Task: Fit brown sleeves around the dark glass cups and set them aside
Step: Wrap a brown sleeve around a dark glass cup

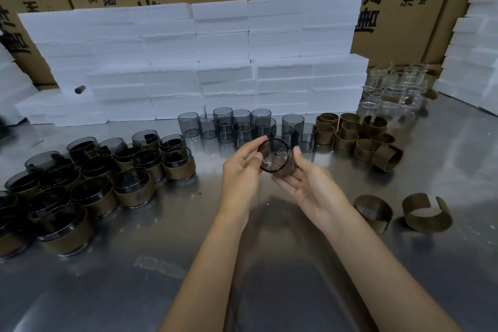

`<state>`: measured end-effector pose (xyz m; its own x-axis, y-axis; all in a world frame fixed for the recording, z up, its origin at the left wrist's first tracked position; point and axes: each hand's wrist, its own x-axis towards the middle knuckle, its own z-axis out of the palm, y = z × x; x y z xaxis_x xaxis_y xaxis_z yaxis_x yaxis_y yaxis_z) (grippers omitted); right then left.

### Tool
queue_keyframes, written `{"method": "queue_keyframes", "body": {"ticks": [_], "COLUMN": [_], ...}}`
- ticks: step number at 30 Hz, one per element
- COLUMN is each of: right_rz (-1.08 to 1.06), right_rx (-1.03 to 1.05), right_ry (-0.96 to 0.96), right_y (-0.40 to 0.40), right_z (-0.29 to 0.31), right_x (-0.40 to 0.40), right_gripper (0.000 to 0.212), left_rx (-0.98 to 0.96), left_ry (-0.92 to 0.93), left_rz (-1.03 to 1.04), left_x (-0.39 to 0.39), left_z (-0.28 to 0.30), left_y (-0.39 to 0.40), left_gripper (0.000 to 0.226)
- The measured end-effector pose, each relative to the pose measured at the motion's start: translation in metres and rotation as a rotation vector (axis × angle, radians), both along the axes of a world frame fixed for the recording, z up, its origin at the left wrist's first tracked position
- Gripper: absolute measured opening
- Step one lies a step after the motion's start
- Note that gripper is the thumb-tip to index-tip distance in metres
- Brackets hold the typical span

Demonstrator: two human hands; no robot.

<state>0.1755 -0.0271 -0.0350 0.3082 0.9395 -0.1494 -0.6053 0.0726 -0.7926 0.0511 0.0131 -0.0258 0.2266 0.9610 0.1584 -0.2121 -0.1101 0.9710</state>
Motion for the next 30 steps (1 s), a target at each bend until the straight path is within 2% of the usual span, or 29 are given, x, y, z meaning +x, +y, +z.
{"method": "queue_keyframes", "body": {"ticks": [4,6,9,10,12,15,16,18,21,22,25,27,30], "right_rz": [-0.055,-0.072,-0.090,-0.094,-0.128,-0.210,-0.219,-0.223,-0.220,-0.209,-0.228,-0.263,-0.296], "right_rx": [-0.014,-0.017,-0.007,-0.004,-0.025,-0.078,-0.070,0.003,0.124,0.150,0.164,0.140,0.085], "right_ry": [0.060,0.044,-0.026,-0.055,-0.162,-0.468,-0.592,-0.753,-0.772,-0.779,-0.838,-0.835,-0.818], "right_y": [0.001,0.000,-0.002,-0.002,-0.003,-0.004,-0.005,-0.005,-0.006,-0.006,-0.004,-0.003,-0.003], "right_z": [0.000,-0.001,0.000,0.001,0.003,0.001,0.000,-0.003,-0.004,-0.004,-0.004,-0.004,-0.005], "right_x": [0.001,0.000,-0.002,-0.003,-0.005,-0.011,-0.014,-0.019,-0.017,-0.015,-0.015,-0.015,-0.009], "right_gripper": [0.027,0.028,0.030,0.030,0.032,0.046,0.054,0.068,0.080,0.078,0.046,0.033,0.035], "left_rx": [-0.065,-0.017,0.065,0.090,0.131,-0.028,-0.106,-0.209,-0.299,-0.319,-0.356,-0.358,-0.313], "left_ry": [-0.045,0.024,0.119,0.131,0.101,-0.200,-0.305,-0.394,-0.404,-0.394,-0.324,-0.279,-0.249], "left_rz": [-0.137,-0.158,-0.128,-0.089,-0.014,-0.090,-0.140,-0.212,-0.321,-0.346,-0.346,-0.359,-0.370], "left_x": [0.003,0.005,0.010,0.011,0.010,0.005,0.005,0.003,0.004,0.005,0.005,0.005,0.004], "left_z": [-0.002,-0.004,-0.006,-0.006,-0.005,-0.002,0.000,0.001,0.003,0.003,0.002,0.001,-0.002], "left_y": [0.002,0.001,-0.001,-0.002,-0.001,0.002,0.002,0.002,-0.002,-0.003,-0.002,-0.003,-0.004], "left_gripper": [0.051,0.057,0.082,0.080,0.055,0.030,0.028,0.028,0.035,0.038,0.044,0.055,0.059]}}
